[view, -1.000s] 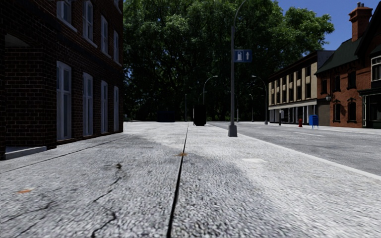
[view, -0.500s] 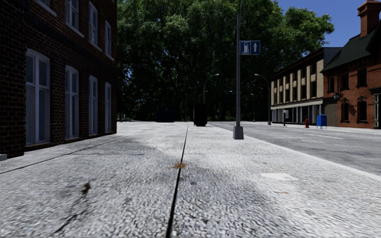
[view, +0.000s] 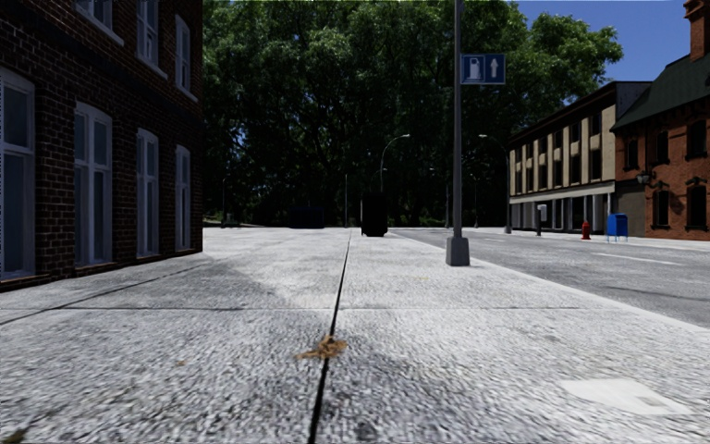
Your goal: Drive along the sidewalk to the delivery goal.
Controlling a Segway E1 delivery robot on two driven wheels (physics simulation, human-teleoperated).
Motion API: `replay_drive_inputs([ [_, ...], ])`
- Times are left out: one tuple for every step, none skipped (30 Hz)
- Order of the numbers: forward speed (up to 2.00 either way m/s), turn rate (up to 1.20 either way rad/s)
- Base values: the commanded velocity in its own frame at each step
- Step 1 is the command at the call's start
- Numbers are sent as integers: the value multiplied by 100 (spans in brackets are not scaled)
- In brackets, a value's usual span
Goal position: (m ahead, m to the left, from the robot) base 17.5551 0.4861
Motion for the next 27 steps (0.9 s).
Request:
replay_drive_inputs([
  [200,0],
  [200,0],
  [200,0],
  [200,0],
  [200,0],
  [200,0],
  [200,0],
  [200,0],
  [200,0],
  [200,0],
  [200,0],
  [200,0],
  [200,0],
  [200,0],
  [200,0],
  [200,0],
  [200,0],
  [200,0],
  [200,0],
  [200,0],
  [200,0],
  [200,0],
  [200,0],
  [200,0],
  [200,0],
  [200,0],
  [200,0],
])
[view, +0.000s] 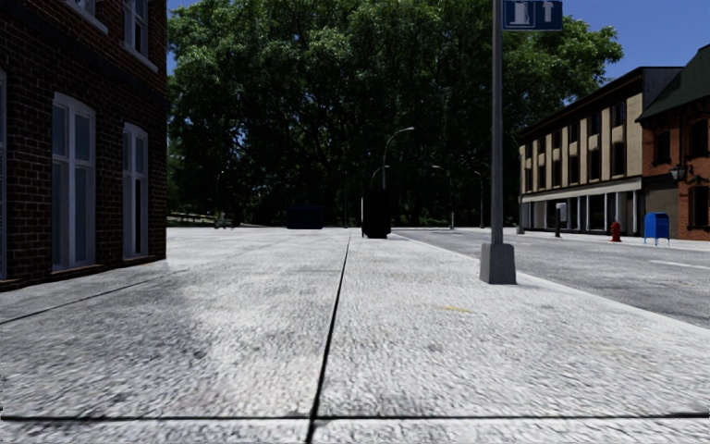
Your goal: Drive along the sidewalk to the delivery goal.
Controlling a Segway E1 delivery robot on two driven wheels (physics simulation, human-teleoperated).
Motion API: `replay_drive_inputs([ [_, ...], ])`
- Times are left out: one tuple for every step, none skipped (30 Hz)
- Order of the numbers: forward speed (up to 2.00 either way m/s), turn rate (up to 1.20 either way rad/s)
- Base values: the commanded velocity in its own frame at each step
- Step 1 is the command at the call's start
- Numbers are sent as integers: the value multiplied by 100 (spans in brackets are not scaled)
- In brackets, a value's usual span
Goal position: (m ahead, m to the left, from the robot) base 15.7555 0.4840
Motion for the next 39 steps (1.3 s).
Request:
replay_drive_inputs([
  [200,0],
  [200,0],
  [200,0],
  [200,0],
  [200,0],
  [200,0],
  [200,0],
  [200,0],
  [200,0],
  [200,0],
  [200,0],
  [200,0],
  [200,0],
  [200,0],
  [200,0],
  [200,0],
  [200,0],
  [200,0],
  [200,0],
  [200,0],
  [200,0],
  [200,0],
  [200,0],
  [200,0],
  [200,0],
  [200,0],
  [200,4],
  [200,4],
  [200,11],
  [200,16],
  [200,18],
  [200,19],
  [200,19],
  [200,21],
  [200,22],
  [200,23],
  [200,23],
  [200,23],
  [200,23],
])
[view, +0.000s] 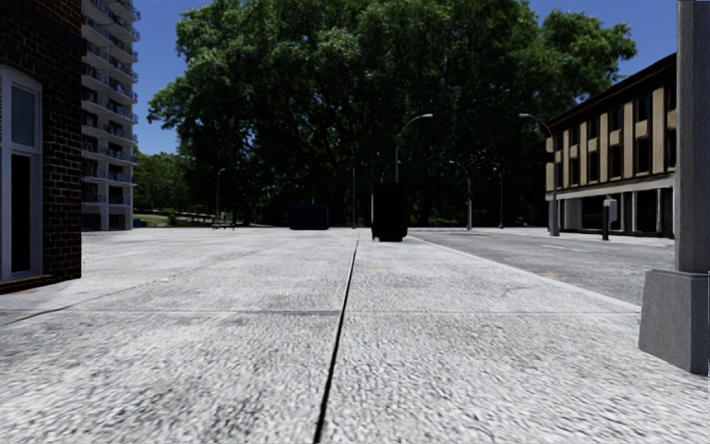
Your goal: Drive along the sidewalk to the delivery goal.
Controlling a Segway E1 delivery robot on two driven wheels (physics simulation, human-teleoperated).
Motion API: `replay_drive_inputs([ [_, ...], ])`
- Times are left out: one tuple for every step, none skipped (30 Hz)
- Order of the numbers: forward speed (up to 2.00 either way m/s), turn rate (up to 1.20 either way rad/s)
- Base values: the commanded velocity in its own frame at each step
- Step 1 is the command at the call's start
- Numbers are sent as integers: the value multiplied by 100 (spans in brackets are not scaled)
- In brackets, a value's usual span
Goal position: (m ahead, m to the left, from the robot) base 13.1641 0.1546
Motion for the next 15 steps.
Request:
replay_drive_inputs([
  [200,23],
  [200,23],
  [200,23],
  [200,24],
  [200,26],
  [200,26],
  [200,0],
  [200,0],
  [200,0],
  [200,0],
  [200,0],
  [200,0],
  [200,0],
  [200,0],
  [200,0],
])
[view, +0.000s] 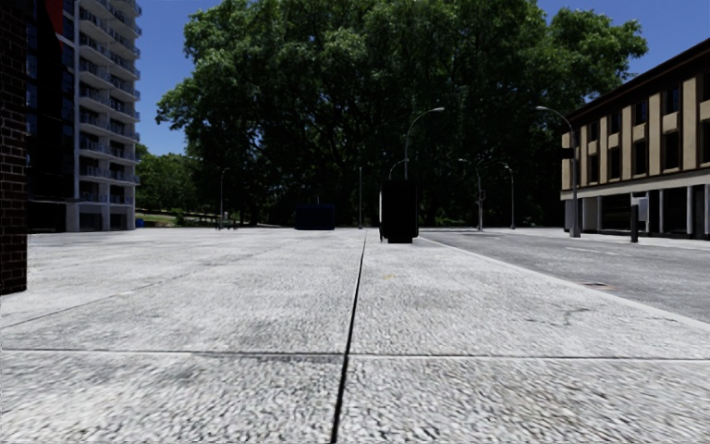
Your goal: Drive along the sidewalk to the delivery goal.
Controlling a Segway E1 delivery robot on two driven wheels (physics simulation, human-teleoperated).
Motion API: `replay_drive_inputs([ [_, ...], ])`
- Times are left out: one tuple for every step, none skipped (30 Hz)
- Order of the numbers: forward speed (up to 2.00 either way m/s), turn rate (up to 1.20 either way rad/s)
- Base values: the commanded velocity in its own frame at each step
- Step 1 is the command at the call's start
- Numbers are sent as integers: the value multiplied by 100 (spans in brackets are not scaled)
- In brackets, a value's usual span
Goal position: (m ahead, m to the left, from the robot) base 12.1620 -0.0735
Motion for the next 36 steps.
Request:
replay_drive_inputs([
  [200,0],
  [200,0],
  [200,0],
  [200,0],
  [200,0],
  [200,0],
  [200,0],
  [200,0],
  [200,0],
  [200,0],
  [200,0],
  [200,0],
  [200,0],
  [200,0],
  [200,0],
  [200,0],
  [200,0],
  [200,0],
  [200,0],
  [200,0],
  [200,0],
  [200,0],
  [200,0],
  [200,0],
  [200,0],
  [200,0],
  [200,0],
  [200,0],
  [200,0],
  [200,0],
  [200,0],
  [200,0],
  [200,0],
  [200,0],
  [200,0],
  [200,0],
])
